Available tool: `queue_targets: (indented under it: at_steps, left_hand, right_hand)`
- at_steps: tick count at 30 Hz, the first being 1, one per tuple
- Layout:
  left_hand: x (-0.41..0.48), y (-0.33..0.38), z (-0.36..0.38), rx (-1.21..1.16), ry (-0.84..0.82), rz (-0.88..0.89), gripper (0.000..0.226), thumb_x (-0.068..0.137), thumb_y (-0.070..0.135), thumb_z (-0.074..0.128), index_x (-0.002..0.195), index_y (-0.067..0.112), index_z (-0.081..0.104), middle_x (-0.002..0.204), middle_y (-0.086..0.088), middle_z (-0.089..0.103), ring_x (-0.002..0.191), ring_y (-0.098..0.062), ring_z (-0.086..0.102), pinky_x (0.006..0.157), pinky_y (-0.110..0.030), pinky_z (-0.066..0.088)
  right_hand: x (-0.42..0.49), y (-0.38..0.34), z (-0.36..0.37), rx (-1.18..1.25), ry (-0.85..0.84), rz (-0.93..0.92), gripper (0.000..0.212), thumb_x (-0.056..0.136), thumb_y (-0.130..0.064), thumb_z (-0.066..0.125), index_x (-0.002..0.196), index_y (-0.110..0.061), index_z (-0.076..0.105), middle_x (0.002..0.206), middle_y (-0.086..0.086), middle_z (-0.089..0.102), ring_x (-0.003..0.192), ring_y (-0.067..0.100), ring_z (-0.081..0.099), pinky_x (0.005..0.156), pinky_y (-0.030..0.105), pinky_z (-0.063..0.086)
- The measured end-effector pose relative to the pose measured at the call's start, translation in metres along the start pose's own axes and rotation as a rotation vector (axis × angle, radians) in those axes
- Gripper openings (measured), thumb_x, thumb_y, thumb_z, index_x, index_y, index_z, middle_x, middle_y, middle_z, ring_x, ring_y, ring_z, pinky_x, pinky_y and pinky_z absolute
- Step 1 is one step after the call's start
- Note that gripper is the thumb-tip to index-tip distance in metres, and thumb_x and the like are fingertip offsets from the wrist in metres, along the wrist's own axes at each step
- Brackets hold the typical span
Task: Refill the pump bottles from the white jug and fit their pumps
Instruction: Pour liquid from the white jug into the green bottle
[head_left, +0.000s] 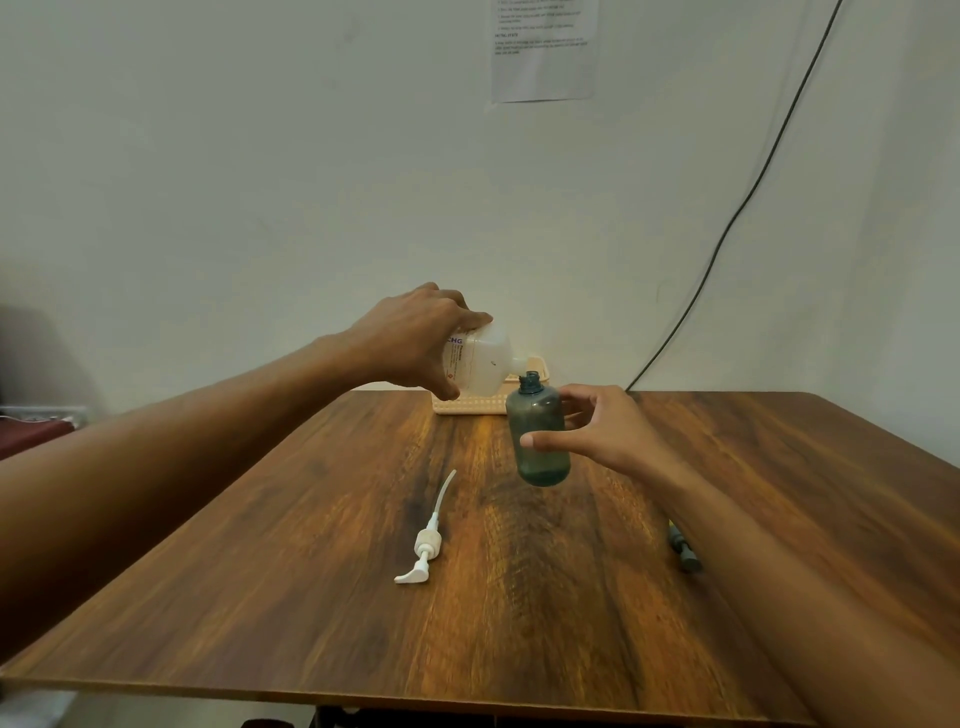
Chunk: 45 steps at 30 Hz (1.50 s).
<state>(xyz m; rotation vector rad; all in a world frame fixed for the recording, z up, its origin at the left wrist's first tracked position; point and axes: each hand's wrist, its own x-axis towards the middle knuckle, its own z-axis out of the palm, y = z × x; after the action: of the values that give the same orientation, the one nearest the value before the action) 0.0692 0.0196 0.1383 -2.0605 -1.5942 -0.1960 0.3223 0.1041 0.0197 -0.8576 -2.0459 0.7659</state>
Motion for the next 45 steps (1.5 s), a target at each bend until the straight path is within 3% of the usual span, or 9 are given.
queue_targets:
  at_steps: [6,13,24,32,39,45]
  left_hand:
    - [0.0007,0.0001,0.0006,-0.006,-0.004,0.001,0.103,0.07,0.056,0.086,0.157,0.028,0.039,0.137,0.001,0.057,0.126,-0.021,0.048,0.086,-0.031,0.049]
    - [0.0016,-0.0017,0.0044,-0.015,0.014,0.002,0.103,0.07,0.055,0.086,0.157,0.027,0.039,0.138,0.001,0.057,0.126,-0.021,0.049,0.083,-0.026,0.043]
    - [0.002,-0.0034,0.0067,-0.013,0.017,0.004,0.104,0.068,0.057,0.086,0.157,0.028,0.039,0.136,0.002,0.058,0.124,-0.02,0.049,0.082,-0.027,0.045]
    - [0.0018,-0.0031,0.0069,0.002,0.016,0.008,0.104,0.068,0.059,0.085,0.157,0.029,0.039,0.136,0.002,0.058,0.124,-0.02,0.049,0.084,-0.03,0.049]
    - [0.0014,-0.0027,0.0057,0.005,0.015,0.011,0.103,0.069,0.058,0.085,0.157,0.029,0.039,0.137,0.002,0.058,0.125,-0.021,0.049,0.083,-0.028,0.045]
    - [0.001,-0.0023,0.0044,0.001,0.008,0.009,0.103,0.07,0.057,0.085,0.157,0.029,0.039,0.137,0.002,0.057,0.125,-0.02,0.049,0.085,-0.029,0.048]
  right_hand:
    - [-0.0013,-0.0024,0.0,-0.006,0.0,0.01,0.068,0.071,-0.047,0.095,0.133,-0.03,0.071,0.125,-0.008,0.074,0.114,0.011,0.068,0.083,0.021,0.055]
    - [-0.0028,-0.0033,-0.0003,-0.006,0.002,0.012,0.072,0.073,-0.044,0.095,0.138,-0.026,0.07,0.133,-0.002,0.074,0.12,0.016,0.068,0.093,0.029,0.058]
    - [-0.0034,-0.0055,-0.0003,-0.017,-0.005,0.022,0.069,0.075,-0.042,0.094,0.138,-0.025,0.069,0.136,0.0,0.073,0.119,0.015,0.066,0.085,0.022,0.055]
    - [-0.0046,-0.0043,0.0004,-0.009,-0.007,0.018,0.069,0.073,-0.044,0.095,0.135,-0.027,0.071,0.132,-0.002,0.074,0.119,0.016,0.067,0.097,0.034,0.059]
    - [-0.0009,0.0009,0.0014,-0.006,-0.016,0.025,0.067,0.069,-0.049,0.095,0.13,-0.034,0.071,0.118,-0.014,0.071,0.11,0.007,0.066,0.082,0.021,0.054]
    - [0.0018,0.0039,0.002,-0.009,-0.008,0.026,0.066,0.067,-0.053,0.095,0.127,-0.037,0.071,0.116,-0.017,0.071,0.109,0.003,0.066,0.082,0.021,0.055]
